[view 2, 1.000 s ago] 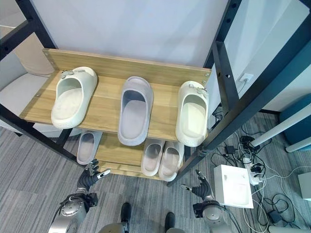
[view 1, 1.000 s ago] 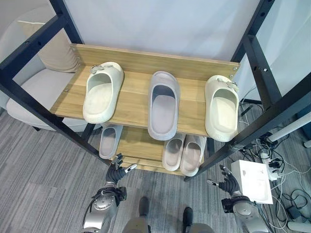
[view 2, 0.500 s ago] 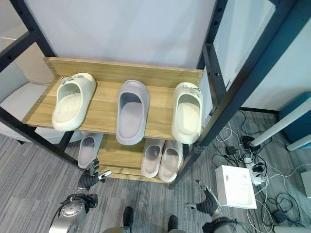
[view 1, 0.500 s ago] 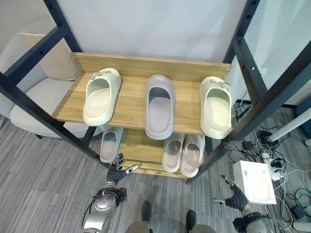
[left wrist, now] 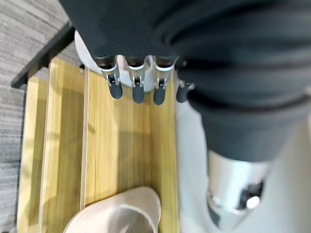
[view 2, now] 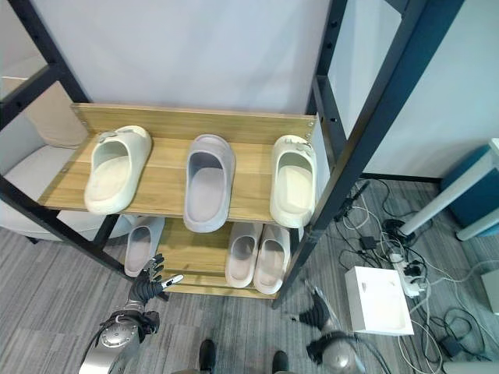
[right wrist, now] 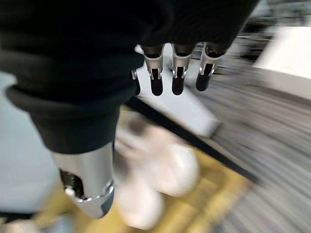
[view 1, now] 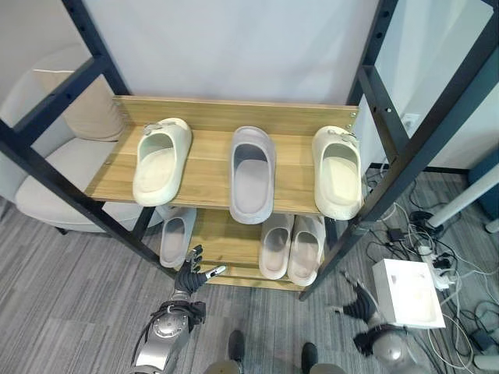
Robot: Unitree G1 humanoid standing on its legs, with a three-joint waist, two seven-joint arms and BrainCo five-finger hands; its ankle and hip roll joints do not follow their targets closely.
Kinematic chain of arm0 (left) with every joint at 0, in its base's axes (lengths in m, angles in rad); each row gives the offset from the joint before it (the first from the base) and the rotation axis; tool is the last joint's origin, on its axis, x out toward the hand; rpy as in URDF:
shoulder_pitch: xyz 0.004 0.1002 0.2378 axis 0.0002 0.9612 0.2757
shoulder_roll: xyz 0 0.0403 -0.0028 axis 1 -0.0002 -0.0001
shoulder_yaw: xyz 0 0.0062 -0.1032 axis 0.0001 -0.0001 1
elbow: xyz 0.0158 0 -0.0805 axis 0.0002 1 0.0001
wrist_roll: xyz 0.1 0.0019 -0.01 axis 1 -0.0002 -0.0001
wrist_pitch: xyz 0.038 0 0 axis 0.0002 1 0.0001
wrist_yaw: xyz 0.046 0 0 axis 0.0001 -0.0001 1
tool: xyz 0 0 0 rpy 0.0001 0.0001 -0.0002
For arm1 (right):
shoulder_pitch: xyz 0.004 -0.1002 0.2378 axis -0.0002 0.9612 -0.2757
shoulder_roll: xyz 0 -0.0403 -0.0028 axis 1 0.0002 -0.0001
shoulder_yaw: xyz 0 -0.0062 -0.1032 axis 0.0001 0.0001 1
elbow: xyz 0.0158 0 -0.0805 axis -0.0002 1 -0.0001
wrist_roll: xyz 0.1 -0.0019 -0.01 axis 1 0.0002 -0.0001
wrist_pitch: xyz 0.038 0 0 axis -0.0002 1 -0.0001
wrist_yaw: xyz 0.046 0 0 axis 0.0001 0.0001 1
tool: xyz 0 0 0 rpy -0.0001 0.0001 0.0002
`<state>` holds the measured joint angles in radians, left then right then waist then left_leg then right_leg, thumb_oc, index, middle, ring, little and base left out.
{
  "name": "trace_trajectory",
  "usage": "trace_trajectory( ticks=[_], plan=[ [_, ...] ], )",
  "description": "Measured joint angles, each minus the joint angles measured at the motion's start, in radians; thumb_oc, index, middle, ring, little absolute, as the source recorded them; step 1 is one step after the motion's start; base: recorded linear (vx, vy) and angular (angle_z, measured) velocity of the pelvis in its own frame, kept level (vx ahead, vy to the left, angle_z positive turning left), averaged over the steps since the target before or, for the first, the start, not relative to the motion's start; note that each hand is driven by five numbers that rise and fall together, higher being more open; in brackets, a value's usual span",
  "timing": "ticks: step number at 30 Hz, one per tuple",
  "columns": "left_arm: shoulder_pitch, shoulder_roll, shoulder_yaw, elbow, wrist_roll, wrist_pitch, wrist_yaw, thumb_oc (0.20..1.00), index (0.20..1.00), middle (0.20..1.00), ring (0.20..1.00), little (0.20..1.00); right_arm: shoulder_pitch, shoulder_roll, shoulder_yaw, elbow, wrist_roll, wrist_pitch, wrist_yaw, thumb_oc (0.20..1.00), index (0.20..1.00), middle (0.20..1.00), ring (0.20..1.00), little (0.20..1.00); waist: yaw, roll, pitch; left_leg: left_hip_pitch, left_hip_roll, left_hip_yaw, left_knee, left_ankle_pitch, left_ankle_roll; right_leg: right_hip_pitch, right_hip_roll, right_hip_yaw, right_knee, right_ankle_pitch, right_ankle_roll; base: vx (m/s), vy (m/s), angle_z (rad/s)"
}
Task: Arrange the slippers neatly on the shoe rack.
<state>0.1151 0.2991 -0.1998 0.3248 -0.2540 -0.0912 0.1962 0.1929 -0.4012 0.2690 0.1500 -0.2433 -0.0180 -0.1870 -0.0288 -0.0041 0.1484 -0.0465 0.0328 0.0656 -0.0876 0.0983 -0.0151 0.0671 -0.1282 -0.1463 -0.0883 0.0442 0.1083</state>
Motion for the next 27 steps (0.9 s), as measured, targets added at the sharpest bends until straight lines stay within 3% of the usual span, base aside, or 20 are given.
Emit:
trace_trajectory(
  ticks=[4, 9, 14, 21, 27],
  plan=[
    [0.044, -0.011, 0.003, 0.001, 0.000, 0.001, 0.000, 1.000, 1.000, 1.000, 1.000, 1.000, 0.063, -0.046, -0.025, -0.176, -0.034, 0.004, 0.013, 1.000, 1.000, 1.000, 1.000, 1.000, 0.007, 0.000, -0.001, -0.001, -0.001, -0.006, 0.000, 0.011, -0.001, 0.004, 0.000, -0.018, 0.001, -0.001, -0.001, 0.00, 0.005, 0.05],
    [0.032, -0.013, 0.003, 0.001, 0.001, 0.002, 0.001, 1.000, 1.000, 1.000, 1.000, 1.000, 0.077, -0.049, -0.013, -0.199, -0.012, 0.008, 0.027, 1.000, 1.000, 1.000, 1.000, 1.000, 0.005, -0.006, 0.000, 0.000, -0.001, -0.007, 0.000, 0.011, -0.002, 0.004, 0.000, -0.020, 0.001, -0.003, 0.000, 0.00, 0.000, 0.00],
    [0.027, -0.013, 0.002, 0.001, 0.001, 0.001, 0.001, 1.000, 1.000, 1.000, 1.000, 1.000, 0.072, -0.059, -0.007, -0.188, 0.009, 0.001, 0.033, 1.000, 1.000, 1.000, 1.000, 1.000, 0.005, -0.011, 0.001, -0.002, 0.000, -0.007, 0.000, 0.011, -0.002, 0.005, 0.001, -0.020, 0.001, -0.003, 0.000, 0.00, 0.000, 0.00],
    [0.029, -0.012, 0.003, 0.001, 0.001, 0.002, 0.000, 1.000, 1.000, 1.000, 1.000, 1.000, 0.092, -0.028, -0.003, 0.004, -0.052, -0.016, 0.070, 1.000, 1.000, 1.000, 1.000, 1.000, 0.006, -0.031, 0.002, -0.002, -0.004, -0.015, 0.000, 0.011, -0.002, 0.007, 0.000, -0.021, 0.000, -0.003, 0.001, 0.00, -0.003, 0.03],
    [0.028, -0.010, 0.004, 0.001, 0.039, 0.002, -0.002, 1.000, 1.000, 1.000, 1.000, 1.000, 0.114, -0.028, -0.003, -0.017, -0.055, -0.014, 0.089, 1.000, 1.000, 1.000, 1.000, 1.000, 0.005, -0.031, 0.003, -0.002, -0.003, -0.019, 0.000, 0.010, -0.002, 0.008, 0.000, -0.022, 0.000, -0.008, 0.003, 0.00, -0.001, 0.01]
  ],
)
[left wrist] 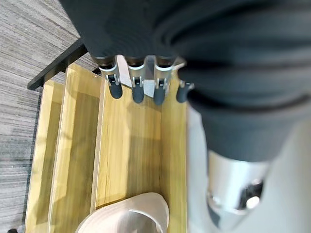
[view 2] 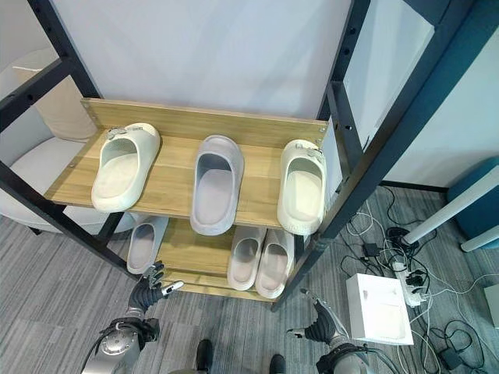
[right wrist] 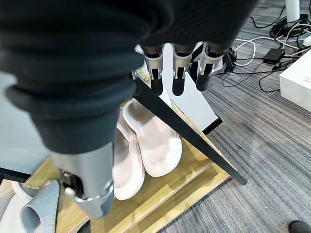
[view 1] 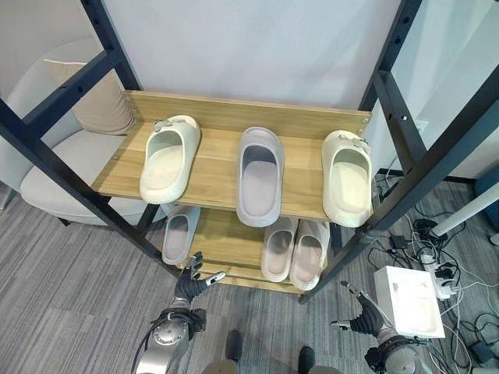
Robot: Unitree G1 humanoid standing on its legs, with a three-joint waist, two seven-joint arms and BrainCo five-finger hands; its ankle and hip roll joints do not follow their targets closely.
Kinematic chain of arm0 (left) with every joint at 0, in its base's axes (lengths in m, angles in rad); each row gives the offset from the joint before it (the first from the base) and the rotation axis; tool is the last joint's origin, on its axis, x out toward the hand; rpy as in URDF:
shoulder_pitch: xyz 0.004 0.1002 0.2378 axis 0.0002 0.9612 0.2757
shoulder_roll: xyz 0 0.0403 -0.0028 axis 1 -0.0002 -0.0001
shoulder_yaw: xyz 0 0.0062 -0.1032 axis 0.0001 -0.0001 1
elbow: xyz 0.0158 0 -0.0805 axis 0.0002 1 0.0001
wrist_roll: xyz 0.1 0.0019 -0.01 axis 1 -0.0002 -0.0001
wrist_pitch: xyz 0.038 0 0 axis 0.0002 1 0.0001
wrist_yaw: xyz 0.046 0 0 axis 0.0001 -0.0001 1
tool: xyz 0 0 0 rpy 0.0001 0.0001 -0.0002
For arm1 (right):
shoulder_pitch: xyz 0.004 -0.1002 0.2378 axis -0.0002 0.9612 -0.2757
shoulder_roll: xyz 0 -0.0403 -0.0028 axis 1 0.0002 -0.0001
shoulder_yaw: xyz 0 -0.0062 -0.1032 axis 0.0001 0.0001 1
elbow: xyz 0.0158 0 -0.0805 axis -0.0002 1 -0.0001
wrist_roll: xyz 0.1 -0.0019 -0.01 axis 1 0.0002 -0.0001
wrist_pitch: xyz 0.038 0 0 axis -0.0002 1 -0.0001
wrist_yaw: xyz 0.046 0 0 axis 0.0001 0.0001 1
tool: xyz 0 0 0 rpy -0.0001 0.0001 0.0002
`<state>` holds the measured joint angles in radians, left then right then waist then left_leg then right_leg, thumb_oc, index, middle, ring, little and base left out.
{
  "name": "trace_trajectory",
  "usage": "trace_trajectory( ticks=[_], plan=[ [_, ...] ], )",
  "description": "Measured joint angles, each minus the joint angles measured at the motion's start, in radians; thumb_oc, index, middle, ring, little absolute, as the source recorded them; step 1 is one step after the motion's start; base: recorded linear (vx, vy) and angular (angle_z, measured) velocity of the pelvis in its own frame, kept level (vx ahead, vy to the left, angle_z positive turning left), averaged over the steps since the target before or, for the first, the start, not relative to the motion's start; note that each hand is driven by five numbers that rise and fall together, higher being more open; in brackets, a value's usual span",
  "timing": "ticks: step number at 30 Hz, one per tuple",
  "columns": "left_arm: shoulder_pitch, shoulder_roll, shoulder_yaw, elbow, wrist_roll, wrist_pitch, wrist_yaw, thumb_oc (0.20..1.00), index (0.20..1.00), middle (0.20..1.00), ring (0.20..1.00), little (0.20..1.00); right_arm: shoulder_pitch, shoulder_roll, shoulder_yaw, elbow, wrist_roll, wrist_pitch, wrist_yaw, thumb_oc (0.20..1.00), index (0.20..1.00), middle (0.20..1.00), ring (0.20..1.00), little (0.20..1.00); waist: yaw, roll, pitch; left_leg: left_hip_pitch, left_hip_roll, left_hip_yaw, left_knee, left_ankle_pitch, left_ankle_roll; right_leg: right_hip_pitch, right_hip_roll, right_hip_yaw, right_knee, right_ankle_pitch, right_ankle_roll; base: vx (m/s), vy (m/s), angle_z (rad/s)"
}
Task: Arrange the slippers neatly on the shoe rack.
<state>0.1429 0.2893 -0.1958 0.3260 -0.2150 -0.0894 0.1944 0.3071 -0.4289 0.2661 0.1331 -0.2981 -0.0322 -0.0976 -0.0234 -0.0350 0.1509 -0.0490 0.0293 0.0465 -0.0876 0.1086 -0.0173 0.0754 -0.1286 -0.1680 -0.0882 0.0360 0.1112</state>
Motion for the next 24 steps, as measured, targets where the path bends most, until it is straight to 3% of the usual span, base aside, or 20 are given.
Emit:
trace_trajectory(
  ticks=[5, 11, 14, 17, 19, 24],
  plan=[
    [-0.001, 0.001, 0.000, 0.000, 0.000, 0.000, 0.001, 1.000, 1.000, 1.000, 1.000, 1.000, -0.066, -0.024, 0.031, -0.140, -0.016, -0.001, -0.001, 1.000, 1.000, 1.000, 1.000, 1.000, 0.002, 0.005, 0.003, -0.001, 0.000, -0.002, 0.000, -0.006, -0.001, 0.001, 0.000, 0.000, 0.000, 0.000, 0.000, 0.00, 0.000, 0.00],
    [0.001, 0.001, 0.000, -0.001, 0.000, -0.002, 0.003, 1.000, 1.000, 1.000, 1.000, 1.000, -0.157, -0.046, 0.076, -0.352, -0.035, -0.058, -0.009, 1.000, 1.000, 1.000, 1.000, 1.000, 0.008, 0.007, 0.002, 0.003, -0.002, -0.008, 0.000, 0.001, 0.000, 0.007, -0.001, -0.009, 0.000, 0.000, 0.000, 0.00, 0.009, 0.04],
    [0.001, 0.005, 0.001, -0.001, 0.001, -0.004, 0.004, 1.000, 1.000, 1.000, 1.000, 1.000, -0.153, -0.104, 0.076, -0.477, -0.030, -0.072, 0.001, 1.000, 1.000, 1.000, 1.000, 1.000, 0.007, 0.011, 0.001, 0.007, -0.003, -0.010, 0.001, 0.001, -0.001, 0.012, -0.003, -0.022, 0.005, 0.000, 0.000, 0.00, 0.004, 0.02],
    [-0.001, 0.003, 0.000, -0.001, 0.000, -0.007, 0.003, 1.000, 1.000, 1.000, 1.000, 1.000, -0.158, -0.103, 0.083, -0.403, -0.015, -0.104, 0.010, 1.000, 1.000, 1.000, 1.000, 1.000, 0.006, 0.014, -0.003, 0.016, -0.003, -0.010, 0.000, -0.006, -0.008, 0.023, -0.002, -0.022, 0.005, -0.004, 0.001, 0.00, 0.000, 0.00],
    [0.000, 0.003, 0.000, -0.001, 0.000, -0.008, 0.003, 1.000, 1.000, 1.000, 1.000, 1.000, -0.159, -0.101, 0.090, -0.385, -0.016, -0.086, 0.017, 1.000, 1.000, 1.000, 1.000, 1.000, 0.009, 0.016, -0.005, 0.015, -0.002, -0.010, 0.000, -0.010, -0.007, 0.023, -0.001, -0.021, 0.004, -0.007, -0.001, 0.00, 0.000, 0.00],
    [0.000, 0.003, 0.000, -0.001, 0.002, -0.008, 0.003, 1.000, 1.000, 1.000, 1.000, 1.000, -0.175, -0.109, 0.105, -0.474, -0.014, -0.092, 0.020, 1.000, 1.000, 1.000, 1.000, 1.000, 0.008, 0.017, -0.006, 0.013, -0.001, -0.010, 0.000, -0.013, -0.002, 0.024, 0.000, -0.021, 0.005, -0.006, -0.002, 0.00, 0.000, 0.00]
  ],
)
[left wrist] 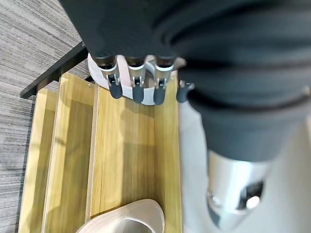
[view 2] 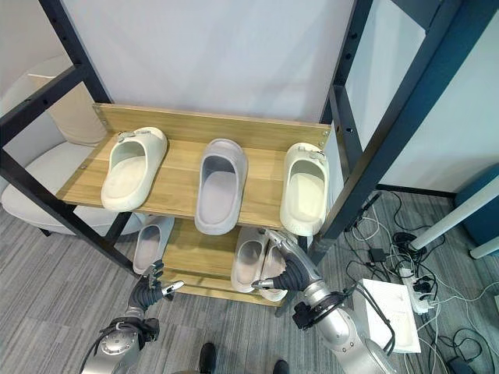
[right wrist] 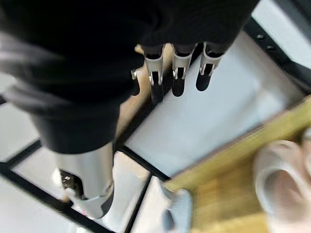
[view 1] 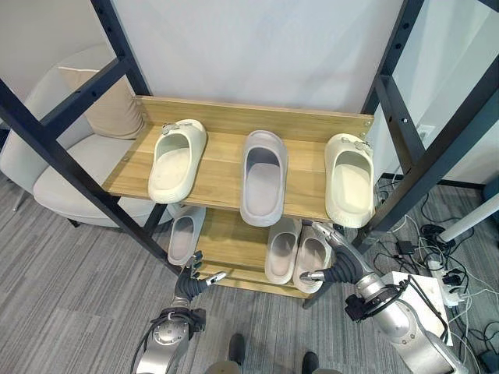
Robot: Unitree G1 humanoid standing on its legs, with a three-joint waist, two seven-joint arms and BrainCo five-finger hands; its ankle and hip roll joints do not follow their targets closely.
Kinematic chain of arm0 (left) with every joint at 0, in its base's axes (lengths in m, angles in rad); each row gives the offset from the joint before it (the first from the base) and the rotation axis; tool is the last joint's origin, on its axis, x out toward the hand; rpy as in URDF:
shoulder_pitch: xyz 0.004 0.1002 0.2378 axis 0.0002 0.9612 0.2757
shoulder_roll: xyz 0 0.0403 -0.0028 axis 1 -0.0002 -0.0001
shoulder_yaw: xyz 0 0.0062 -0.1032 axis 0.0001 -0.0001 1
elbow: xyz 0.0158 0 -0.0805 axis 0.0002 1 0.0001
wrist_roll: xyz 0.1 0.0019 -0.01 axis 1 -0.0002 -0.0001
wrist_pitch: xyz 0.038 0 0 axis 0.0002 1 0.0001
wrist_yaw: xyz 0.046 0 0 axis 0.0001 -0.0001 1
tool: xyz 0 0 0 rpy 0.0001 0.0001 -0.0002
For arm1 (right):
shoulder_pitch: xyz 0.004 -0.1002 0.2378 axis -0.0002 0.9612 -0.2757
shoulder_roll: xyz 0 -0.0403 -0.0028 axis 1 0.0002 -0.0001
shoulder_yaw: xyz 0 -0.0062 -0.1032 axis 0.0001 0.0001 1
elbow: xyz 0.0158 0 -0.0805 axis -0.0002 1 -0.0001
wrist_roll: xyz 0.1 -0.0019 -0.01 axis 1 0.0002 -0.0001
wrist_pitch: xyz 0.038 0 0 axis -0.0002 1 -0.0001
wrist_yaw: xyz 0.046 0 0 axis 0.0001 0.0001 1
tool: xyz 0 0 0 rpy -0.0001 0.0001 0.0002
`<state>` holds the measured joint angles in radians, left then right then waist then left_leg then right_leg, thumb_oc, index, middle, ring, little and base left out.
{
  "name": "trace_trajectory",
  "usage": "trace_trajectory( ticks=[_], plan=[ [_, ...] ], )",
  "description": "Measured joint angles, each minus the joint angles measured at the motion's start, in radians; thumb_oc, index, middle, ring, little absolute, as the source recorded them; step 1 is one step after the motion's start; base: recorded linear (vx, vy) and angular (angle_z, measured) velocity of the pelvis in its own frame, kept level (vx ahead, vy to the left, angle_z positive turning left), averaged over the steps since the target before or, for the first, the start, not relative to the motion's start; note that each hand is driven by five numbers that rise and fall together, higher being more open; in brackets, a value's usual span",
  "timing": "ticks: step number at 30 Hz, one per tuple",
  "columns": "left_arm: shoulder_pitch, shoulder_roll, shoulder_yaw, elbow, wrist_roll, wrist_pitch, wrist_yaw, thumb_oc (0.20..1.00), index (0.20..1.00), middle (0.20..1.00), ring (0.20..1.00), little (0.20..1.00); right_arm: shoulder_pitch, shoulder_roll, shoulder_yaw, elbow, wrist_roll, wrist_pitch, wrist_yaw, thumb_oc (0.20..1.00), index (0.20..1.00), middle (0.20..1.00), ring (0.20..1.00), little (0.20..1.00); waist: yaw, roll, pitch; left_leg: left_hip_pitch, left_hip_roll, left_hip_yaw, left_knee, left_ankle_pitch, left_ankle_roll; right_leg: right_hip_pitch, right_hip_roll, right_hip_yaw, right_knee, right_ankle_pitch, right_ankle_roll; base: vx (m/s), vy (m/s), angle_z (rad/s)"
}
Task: Arrange the slippers neatly on the shoe rack.
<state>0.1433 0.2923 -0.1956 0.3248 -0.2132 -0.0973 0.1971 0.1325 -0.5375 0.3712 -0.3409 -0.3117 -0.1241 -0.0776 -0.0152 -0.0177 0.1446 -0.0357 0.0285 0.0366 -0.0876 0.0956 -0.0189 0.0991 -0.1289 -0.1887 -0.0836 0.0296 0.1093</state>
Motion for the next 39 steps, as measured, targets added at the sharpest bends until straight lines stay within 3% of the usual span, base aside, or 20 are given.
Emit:
trace_trajectory(
  ticks=[14, 18, 25, 32, 39],
  plan=[
    [0.005, -0.008, 0.000, 0.000, 0.037, -0.015, 0.020, 1.000, 1.000, 1.000, 1.000, 1.000, -0.221, -0.005, -0.126, -0.249, -0.023, -0.046, -0.144, 1.000, 1.000, 1.000, 1.000, 1.000, 0.001, 0.014, -0.029, 0.004, -0.001, -0.003, 0.000, 0.012, -0.003, 0.003, 0.000, -0.003, 0.001, 0.000, -0.001, 0.00, 0.000, 0.00],
    [0.003, -0.014, -0.001, 0.001, 0.036, -0.018, 0.023, 1.000, 1.000, 1.000, 1.000, 1.000, -0.398, 0.028, -0.095, -0.129, -0.132, -0.034, -0.208, 1.000, 1.000, 1.000, 1.000, 1.000, 0.021, 0.012, -0.041, 0.002, -0.003, -0.002, 0.000, 0.011, -0.003, 0.004, 0.001, -0.003, 0.001, 0.000, -0.001, 0.02, 0.019, 0.01],
    [0.008, -0.019, -0.007, 0.001, 0.017, -0.024, 0.030, 1.000, 1.000, 1.000, 1.000, 1.000, -0.521, 0.049, -0.028, 0.211, -0.262, 0.075, -0.268, 1.000, 1.000, 1.000, 1.000, 1.000, 0.093, -0.019, -0.041, -0.019, -0.024, -0.056, 0.001, 0.016, 0.003, 0.007, -0.009, -0.050, 0.001, -0.006, 0.006, 0.04, 0.036, 0.22],
    [0.018, 0.014, -0.001, 0.000, -0.005, -0.027, 0.026, 1.000, 1.000, 1.000, 1.000, 1.000, -0.554, 0.051, -0.028, 0.273, -0.302, 0.114, -0.302, 1.000, 1.000, 1.000, 1.000, 1.000, 0.155, -0.051, -0.019, -0.047, -0.036, -0.086, 0.002, 0.021, 0.006, -0.001, -0.016, -0.085, 0.001, -0.016, 0.008, 0.04, 0.030, 0.16],
    [0.018, 0.025, -0.001, 0.000, -0.005, -0.029, 0.025, 1.000, 1.000, 1.000, 1.000, 1.000, -0.622, 0.050, -0.028, 0.442, -0.358, 0.159, -0.367, 1.000, 1.000, 1.000, 1.000, 1.000, 0.171, -0.071, 0.003, -0.067, -0.041, -0.088, 0.001, 0.017, 0.000, -0.017, -0.020, -0.087, 0.001, -0.018, 0.010, 0.01, 0.011, 0.01]
  ],
)
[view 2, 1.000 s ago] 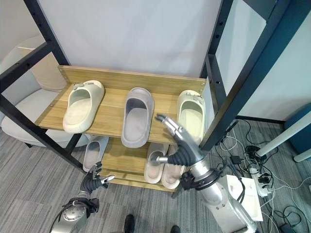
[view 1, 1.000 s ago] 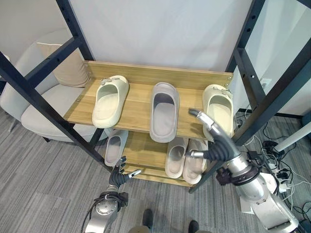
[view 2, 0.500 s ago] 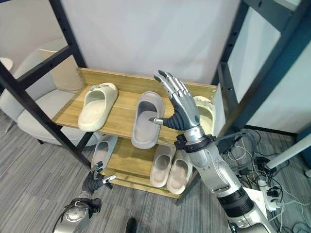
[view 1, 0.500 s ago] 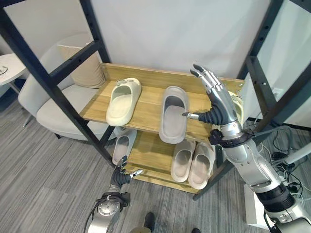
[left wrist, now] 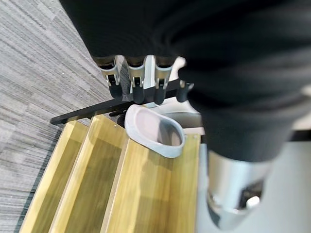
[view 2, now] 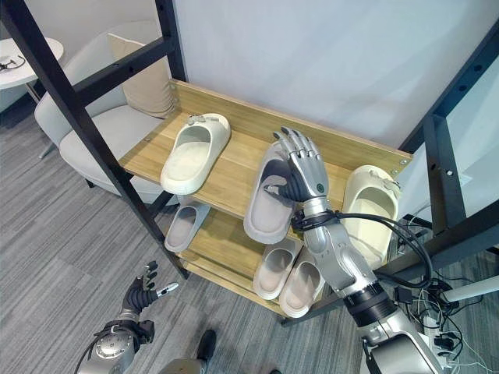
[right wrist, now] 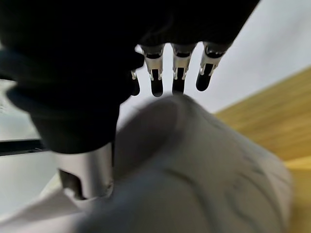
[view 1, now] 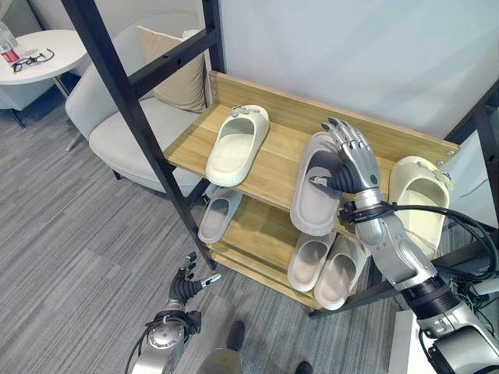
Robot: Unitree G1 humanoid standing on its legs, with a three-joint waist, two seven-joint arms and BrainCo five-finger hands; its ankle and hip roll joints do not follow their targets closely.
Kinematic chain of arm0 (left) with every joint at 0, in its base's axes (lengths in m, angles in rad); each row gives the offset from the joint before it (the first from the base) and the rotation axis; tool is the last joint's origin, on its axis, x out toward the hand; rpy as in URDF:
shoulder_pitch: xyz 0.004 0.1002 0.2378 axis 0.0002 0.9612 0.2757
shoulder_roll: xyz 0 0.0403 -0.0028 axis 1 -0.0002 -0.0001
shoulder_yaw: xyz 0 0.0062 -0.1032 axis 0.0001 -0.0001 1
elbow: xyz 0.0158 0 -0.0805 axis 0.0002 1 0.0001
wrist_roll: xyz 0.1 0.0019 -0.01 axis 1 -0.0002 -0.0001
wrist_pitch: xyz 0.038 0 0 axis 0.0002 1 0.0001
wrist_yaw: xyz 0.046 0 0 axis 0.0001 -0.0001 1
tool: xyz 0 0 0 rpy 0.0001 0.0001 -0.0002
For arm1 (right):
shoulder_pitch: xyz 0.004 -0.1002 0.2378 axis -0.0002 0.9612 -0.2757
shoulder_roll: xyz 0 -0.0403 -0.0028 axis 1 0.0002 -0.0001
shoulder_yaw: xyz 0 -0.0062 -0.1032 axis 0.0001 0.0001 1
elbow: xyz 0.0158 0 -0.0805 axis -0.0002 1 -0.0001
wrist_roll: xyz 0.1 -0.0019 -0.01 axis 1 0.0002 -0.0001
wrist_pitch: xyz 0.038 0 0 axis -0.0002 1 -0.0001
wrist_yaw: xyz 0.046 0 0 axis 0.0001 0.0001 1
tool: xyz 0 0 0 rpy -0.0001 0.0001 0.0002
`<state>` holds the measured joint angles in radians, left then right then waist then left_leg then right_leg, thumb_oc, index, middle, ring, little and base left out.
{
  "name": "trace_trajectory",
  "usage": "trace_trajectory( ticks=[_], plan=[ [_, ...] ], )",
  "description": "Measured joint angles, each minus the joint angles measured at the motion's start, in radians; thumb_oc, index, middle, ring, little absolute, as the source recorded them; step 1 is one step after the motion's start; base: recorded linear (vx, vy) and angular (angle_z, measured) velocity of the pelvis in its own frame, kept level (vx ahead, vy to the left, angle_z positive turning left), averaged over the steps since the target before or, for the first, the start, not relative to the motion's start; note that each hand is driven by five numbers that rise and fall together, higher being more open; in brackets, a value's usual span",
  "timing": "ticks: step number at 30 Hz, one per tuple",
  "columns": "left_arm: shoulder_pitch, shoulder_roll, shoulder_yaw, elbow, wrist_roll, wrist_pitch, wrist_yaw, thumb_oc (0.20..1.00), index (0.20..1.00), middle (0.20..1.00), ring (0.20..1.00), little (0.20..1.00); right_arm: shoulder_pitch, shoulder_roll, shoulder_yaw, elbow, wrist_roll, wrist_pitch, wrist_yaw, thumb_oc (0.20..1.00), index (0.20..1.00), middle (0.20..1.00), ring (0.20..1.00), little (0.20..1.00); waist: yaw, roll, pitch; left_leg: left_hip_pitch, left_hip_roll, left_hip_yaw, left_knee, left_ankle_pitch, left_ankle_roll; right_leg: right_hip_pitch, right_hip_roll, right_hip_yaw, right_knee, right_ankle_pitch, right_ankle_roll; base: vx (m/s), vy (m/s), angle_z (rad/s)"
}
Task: Arrange the slippers neatly on the shoe rack.
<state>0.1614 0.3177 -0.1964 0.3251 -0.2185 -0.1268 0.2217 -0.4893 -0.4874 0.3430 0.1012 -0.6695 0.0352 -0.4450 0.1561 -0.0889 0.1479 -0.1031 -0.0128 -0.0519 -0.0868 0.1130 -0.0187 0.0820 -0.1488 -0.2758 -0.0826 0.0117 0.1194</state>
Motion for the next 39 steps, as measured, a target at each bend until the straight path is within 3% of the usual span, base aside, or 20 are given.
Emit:
trace_trajectory(
  ticks=[3, 10, 11, 12, 21, 24, 30, 32, 36, 39],
  plan=[
    [-0.011, 0.000, 0.000, 0.000, 0.000, -0.006, -0.001, 1.000, 1.000, 1.000, 1.000, 1.000, -0.051, 0.003, -0.001, 0.071, -0.017, 0.049, -0.041, 1.000, 1.000, 1.000, 1.000, 1.000, 0.007, 0.001, 0.006, -0.001, -0.002, -0.005, 0.004, 0.005, 0.006, -0.003, -0.001, -0.003, 0.000, 0.001, 0.001, 0.01, 0.016, 0.05],
    [-0.027, 0.007, 0.001, 0.000, 0.000, -0.018, 0.011, 1.000, 1.000, 1.000, 1.000, 1.000, -0.054, 0.003, -0.011, 0.089, -0.057, 0.081, -0.089, 1.000, 1.000, 1.000, 1.000, 1.000, 0.013, 0.006, 0.011, -0.009, -0.004, -0.021, 0.000, -0.003, 0.004, -0.003, -0.001, -0.019, 0.000, -0.007, -0.002, 0.03, 0.011, 0.07],
    [-0.026, 0.007, 0.001, 0.000, 0.000, -0.018, 0.012, 1.000, 1.000, 1.000, 1.000, 1.000, -0.055, 0.000, -0.011, 0.089, -0.057, 0.081, -0.089, 0.256, 0.256, 0.256, 0.256, 0.256, 0.014, 0.008, 0.012, -0.009, -0.005, -0.021, 0.000, -0.003, 0.005, -0.003, -0.002, -0.019, 0.000, -0.006, -0.002, 0.03, -0.005, -0.01],
    [-0.026, 0.007, 0.001, 0.000, 0.000, -0.018, 0.012, 1.000, 1.000, 1.000, 1.000, 1.000, -0.056, 0.000, -0.010, 0.091, -0.056, 0.081, -0.089, 0.200, 0.200, 0.200, 0.200, 0.200, 0.014, 0.009, 0.012, -0.008, -0.005, -0.021, 0.000, -0.002, 0.004, -0.003, -0.002, -0.019, 0.000, -0.006, -0.002, 0.00, 0.000, 0.00],
    [-0.018, 0.010, 0.002, -0.011, -0.001, -0.020, 0.012, 1.000, 1.000, 1.000, 1.000, 1.000, -0.093, 0.009, -0.013, 0.145, 0.027, 0.080, -0.105, 0.200, 0.200, 0.200, 0.200, 0.200, 0.008, 0.030, 0.009, -0.003, -0.001, -0.021, 0.000, -0.001, 0.003, 0.001, -0.001, -0.015, -0.004, -0.003, -0.007, 0.00, -0.015, 0.00],
    [-0.005, 0.010, 0.005, -0.012, -0.001, -0.019, 0.015, 1.000, 1.000, 1.000, 1.000, 1.000, -0.035, 0.023, -0.081, 0.072, 0.068, 0.084, -0.098, 0.200, 0.200, 0.200, 0.200, 0.200, 0.011, 0.046, 0.004, 0.000, -0.003, -0.019, 0.001, 0.006, -0.003, 0.003, -0.001, -0.014, -0.004, 0.001, -0.002, -0.01, -0.025, 0.00],
    [0.000, 0.007, 0.003, -0.051, -0.001, -0.012, 0.009, 1.000, 1.000, 1.000, 1.000, 1.000, 0.028, 0.031, -0.100, -0.012, 0.111, 0.081, -0.076, 0.200, 0.200, 0.200, 0.200, 0.200, -0.006, 0.056, 0.000, 0.021, -0.003, -0.018, 0.006, 0.020, 0.006, 0.024, 0.000, -0.013, 0.000, -0.001, -0.003, -0.02, -0.045, 0.01],
    [-0.004, 0.004, 0.008, -0.083, -0.001, -0.006, 0.010, 1.000, 1.000, 1.000, 1.000, 1.000, 0.140, 0.089, -0.182, -0.176, 0.160, 0.074, -0.066, 0.200, 0.200, 0.200, 0.200, 0.200, -0.008, 0.059, 0.000, 0.021, -0.001, -0.018, 0.006, 0.020, 0.006, 0.025, 0.001, -0.013, 0.000, -0.002, -0.002, -0.03, -0.045, 0.02],
    [0.012, -0.016, 0.033, -0.087, 0.000, -0.002, 0.017, 1.000, 1.000, 1.000, 1.000, 1.000, 0.300, 0.136, -0.212, -0.415, 0.214, 0.019, -0.075, 0.200, 0.200, 0.200, 0.200, 0.200, -0.053, 0.074, 0.000, 0.027, -0.002, -0.013, 0.006, 0.020, 0.006, 0.028, 0.001, -0.003, 0.000, -0.002, -0.002, -0.03, -0.038, -0.06],
    [0.047, -0.034, 0.040, -0.089, 0.002, 0.000, 0.018, 1.000, 1.000, 1.000, 1.000, 1.000, 0.348, 0.157, -0.215, -0.572, 0.342, -0.100, -0.084, 0.200, 0.200, 0.200, 0.200, 0.200, -0.085, 0.083, 0.000, 0.039, 0.006, 0.004, 0.000, 0.005, -0.011, 0.033, 0.003, 0.010, 0.000, -0.004, -0.002, -0.04, -0.045, -0.13]
  ],
)
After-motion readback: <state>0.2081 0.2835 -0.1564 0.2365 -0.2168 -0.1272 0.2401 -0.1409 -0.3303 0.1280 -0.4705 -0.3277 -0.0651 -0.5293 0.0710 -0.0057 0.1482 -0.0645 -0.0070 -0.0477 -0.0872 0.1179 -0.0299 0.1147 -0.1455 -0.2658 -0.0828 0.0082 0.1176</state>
